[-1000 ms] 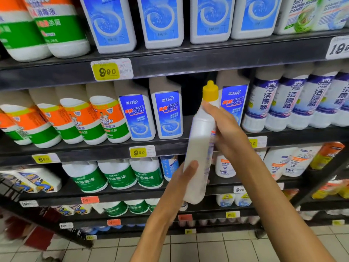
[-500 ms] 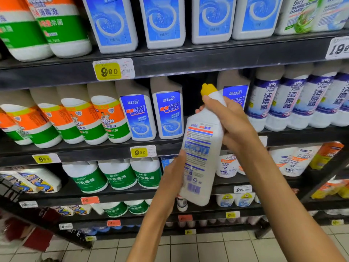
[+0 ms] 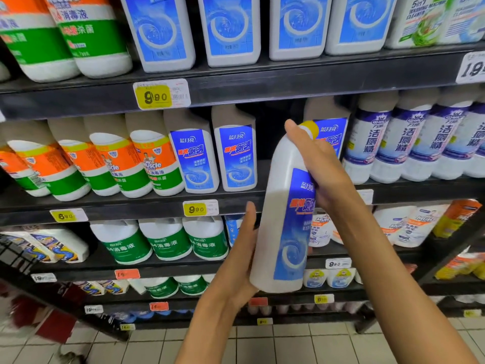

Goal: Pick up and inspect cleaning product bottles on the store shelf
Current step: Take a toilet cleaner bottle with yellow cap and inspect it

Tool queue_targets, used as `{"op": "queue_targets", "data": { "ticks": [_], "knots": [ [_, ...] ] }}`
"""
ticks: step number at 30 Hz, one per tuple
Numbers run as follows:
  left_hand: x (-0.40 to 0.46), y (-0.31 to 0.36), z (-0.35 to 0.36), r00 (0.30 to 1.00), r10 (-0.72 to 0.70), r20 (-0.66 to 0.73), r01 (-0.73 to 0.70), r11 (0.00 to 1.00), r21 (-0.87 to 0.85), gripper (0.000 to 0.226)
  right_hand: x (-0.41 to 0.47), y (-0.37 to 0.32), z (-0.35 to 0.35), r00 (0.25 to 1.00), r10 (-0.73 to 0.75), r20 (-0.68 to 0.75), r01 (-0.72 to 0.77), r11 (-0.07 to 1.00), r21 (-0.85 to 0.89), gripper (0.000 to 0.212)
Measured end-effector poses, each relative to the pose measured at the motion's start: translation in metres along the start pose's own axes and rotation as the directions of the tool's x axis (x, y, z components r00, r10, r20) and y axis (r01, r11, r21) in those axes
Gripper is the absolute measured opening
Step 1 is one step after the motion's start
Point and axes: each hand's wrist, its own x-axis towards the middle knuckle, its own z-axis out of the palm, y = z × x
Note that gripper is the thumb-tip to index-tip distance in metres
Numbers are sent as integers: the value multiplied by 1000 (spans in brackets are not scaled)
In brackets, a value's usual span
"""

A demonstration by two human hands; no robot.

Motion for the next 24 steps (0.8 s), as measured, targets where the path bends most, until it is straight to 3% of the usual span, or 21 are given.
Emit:
{"op": "queue_targets", "data": {
  "ticks": [2,4,8,9,12,14,16,19,24],
  "knots": [
    [-4,4,6,1000,-27,6,27,999,-43,84,4,1,-4,998,61,-36,-63,996,-60,53],
    [-5,2,9,1000,-17,22,19,994,-106,77,4,3,-8,992,120,22,-118,989,-85,50],
    [-16,12,32,979,96,178,-28,938,-346,59,-3,11,-12,952,270,144,-297,931,213,24],
    [-20,14,37,972,125,198,-43,927,-372,58,-6,14,-10,935,317,161,-348,907,238,24],
    [-21,17,42,994,88,69,-58,933,-355,57,-8,21,-7,893,422,153,-446,872,201,52],
    [-21,16,38,984,117,135,-58,925,-376,55,-8,21,-6,883,444,151,-467,862,198,54],
    [-23,17,30,991,87,107,-37,914,-404,60,-8,22,-6,873,459,164,-486,846,218,41],
    [-27,17,27,976,118,184,-36,918,-395,62,-5,24,-6,895,423,140,-445,852,274,24],
    [-21,16,12,986,155,68,-144,979,-142,50,3,5,-6,953,263,152,-297,910,289,18]
  ]
}}
